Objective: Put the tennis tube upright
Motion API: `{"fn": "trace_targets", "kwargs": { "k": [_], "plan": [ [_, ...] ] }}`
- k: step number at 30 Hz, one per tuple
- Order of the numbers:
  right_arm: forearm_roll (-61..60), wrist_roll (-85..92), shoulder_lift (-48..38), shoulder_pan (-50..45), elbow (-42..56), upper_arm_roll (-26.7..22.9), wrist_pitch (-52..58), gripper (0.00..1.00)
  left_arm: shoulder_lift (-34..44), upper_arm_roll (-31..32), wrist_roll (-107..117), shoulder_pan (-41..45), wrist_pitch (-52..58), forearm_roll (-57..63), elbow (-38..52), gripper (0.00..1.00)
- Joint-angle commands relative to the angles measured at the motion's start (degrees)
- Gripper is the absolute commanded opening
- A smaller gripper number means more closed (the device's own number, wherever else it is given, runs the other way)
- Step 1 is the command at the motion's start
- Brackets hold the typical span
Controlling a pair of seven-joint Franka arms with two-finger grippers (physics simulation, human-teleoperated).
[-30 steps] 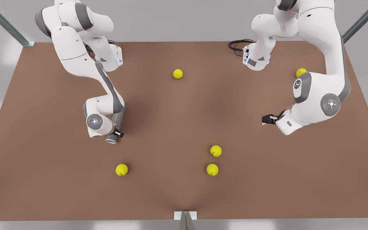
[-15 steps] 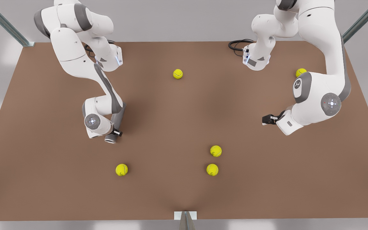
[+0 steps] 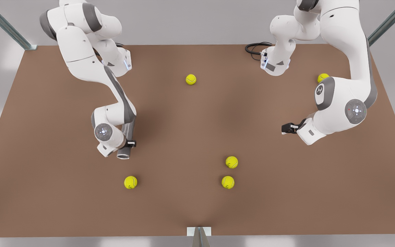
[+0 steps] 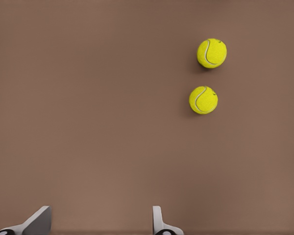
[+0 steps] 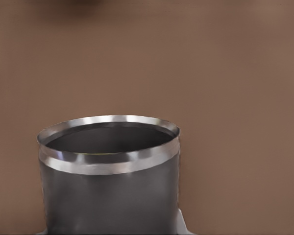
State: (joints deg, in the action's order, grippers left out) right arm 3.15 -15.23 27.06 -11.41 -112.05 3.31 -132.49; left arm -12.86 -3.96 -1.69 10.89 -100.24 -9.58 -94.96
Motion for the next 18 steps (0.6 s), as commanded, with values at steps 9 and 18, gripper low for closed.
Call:
{"fn": "trace_targets", "kwargs": {
  "k": [9,18],
  "plan": [
    [11.5,43.9,12.7,-9.4,33.3,10.6,23.8,0.61,0.0,0.1,1.2,0.0,0.0,0.0,0.0,1.0],
    [21.5,66.5,21.9,-28.2,50.4,10.6,32.1,0.62,0.1,0.0,1.5,0.0,0.1,0.1,0.0,1.0]
  ]
}}
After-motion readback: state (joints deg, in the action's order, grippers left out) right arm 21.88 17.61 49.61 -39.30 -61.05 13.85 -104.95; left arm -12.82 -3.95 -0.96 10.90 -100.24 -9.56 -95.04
